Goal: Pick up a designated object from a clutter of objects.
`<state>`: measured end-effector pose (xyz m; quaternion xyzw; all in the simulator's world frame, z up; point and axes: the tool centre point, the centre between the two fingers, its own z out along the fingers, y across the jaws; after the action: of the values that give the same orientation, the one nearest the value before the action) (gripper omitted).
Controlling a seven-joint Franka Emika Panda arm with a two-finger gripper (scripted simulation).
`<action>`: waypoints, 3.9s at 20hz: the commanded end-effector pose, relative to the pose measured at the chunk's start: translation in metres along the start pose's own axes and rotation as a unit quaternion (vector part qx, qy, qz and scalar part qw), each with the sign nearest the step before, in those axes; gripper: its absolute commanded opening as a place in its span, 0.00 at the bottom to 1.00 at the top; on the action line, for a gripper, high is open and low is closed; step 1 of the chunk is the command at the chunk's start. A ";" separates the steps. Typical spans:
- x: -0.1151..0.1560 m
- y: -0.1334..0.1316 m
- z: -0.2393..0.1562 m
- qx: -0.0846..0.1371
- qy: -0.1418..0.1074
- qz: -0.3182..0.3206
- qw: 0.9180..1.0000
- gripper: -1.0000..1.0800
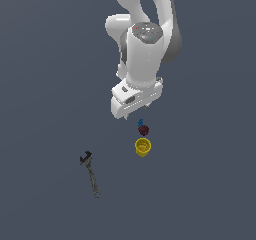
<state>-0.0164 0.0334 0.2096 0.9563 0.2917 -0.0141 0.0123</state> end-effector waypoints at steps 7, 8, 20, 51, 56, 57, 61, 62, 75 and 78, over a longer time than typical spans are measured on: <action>-0.007 -0.022 0.044 0.000 0.005 -0.124 0.992 0.96; -0.008 -0.024 0.049 0.000 0.006 -0.139 0.990 0.96; -0.025 -0.056 0.099 0.001 0.015 -0.293 0.956 0.96; -0.033 -0.070 0.164 0.001 0.019 -0.352 0.936 0.96; -0.033 -0.071 0.166 0.001 0.019 -0.353 0.936 0.00; -0.033 -0.071 0.166 0.001 0.019 -0.353 0.936 0.00; -0.033 -0.071 0.166 0.001 0.019 -0.353 0.936 0.00; -0.033 -0.071 0.166 0.001 0.019 -0.353 0.936 0.00; -0.027 -0.049 0.129 -0.013 0.030 -0.350 0.936 0.00; -0.030 -0.040 0.113 -0.011 0.030 -0.350 0.936 0.00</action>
<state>-0.0677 0.0505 0.0889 0.7933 0.6085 0.0141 0.0091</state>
